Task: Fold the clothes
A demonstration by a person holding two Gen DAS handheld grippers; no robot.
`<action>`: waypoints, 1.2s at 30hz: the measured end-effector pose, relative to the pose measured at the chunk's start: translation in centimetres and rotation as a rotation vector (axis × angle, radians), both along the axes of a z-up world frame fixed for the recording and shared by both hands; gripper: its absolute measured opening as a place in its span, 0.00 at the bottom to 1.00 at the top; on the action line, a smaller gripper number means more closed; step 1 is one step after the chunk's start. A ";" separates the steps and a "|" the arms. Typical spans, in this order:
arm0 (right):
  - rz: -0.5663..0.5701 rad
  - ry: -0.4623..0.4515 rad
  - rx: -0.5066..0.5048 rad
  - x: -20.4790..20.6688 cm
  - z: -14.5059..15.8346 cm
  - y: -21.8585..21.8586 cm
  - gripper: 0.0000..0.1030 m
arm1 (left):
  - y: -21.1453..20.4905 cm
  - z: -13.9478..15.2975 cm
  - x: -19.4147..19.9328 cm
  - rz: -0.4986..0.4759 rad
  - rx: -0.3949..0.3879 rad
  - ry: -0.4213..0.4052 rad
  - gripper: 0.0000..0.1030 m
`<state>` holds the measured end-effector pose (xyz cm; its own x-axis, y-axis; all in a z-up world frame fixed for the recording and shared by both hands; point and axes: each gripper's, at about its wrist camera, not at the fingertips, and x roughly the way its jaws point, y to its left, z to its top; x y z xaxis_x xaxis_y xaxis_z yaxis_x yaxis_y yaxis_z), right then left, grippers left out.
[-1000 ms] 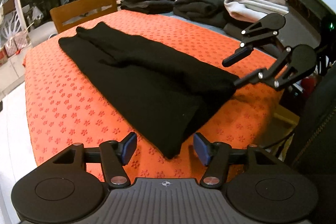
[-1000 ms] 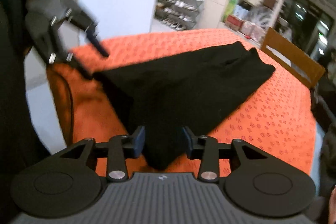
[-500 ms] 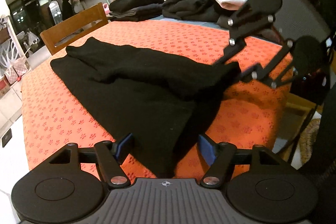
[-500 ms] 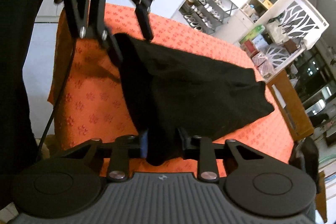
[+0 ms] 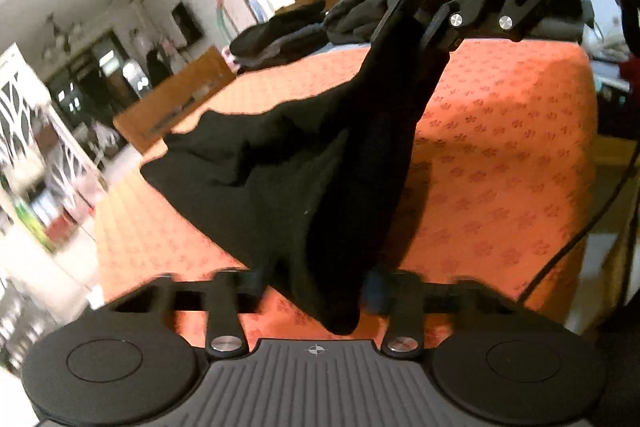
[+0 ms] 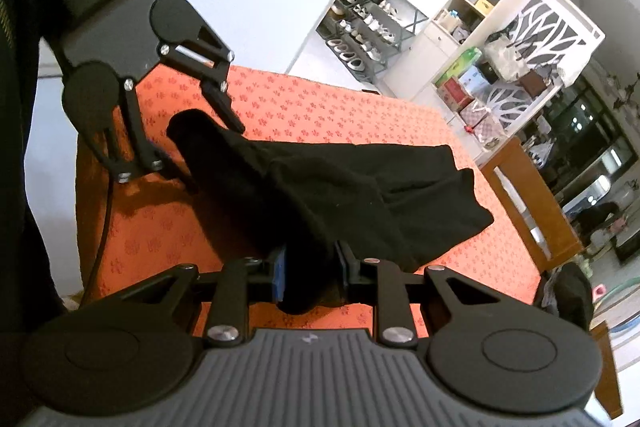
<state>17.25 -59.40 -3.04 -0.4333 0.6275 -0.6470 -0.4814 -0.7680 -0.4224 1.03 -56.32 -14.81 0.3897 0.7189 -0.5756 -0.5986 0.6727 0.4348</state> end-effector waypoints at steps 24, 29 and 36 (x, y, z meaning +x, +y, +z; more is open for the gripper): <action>-0.326 0.291 -0.426 3.2 -0.3 19.5 0.10 | 0.8 2.0 0.5 0.095 -0.019 -0.110 0.17; -0.386 0.249 -0.530 2.6 -4.4 24.5 0.10 | 0.8 2.0 0.6 0.129 -0.034 -0.118 0.17; -0.357 0.237 -0.555 1.8 -5.1 25.0 0.09 | 0.6 1.9 0.7 0.189 -0.053 -0.131 0.17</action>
